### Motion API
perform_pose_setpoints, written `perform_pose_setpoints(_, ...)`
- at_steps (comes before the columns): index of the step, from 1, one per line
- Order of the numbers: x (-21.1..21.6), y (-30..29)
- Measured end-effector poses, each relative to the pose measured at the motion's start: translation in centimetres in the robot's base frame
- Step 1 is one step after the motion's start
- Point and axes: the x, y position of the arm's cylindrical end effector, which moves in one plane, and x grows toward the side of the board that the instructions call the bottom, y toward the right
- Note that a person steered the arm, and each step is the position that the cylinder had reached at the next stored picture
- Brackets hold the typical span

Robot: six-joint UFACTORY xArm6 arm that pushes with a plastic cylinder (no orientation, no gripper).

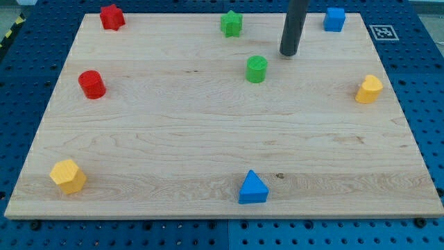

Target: Slide the green star a bit down

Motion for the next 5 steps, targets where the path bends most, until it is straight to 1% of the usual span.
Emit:
perform_pose_setpoints(1, -4.5, -1.0)
perform_pose_setpoints(2, -8.2, -2.2)
perform_pose_setpoints(3, -10.8, -5.6)
perform_pose_setpoints(5, -10.4, -10.0)
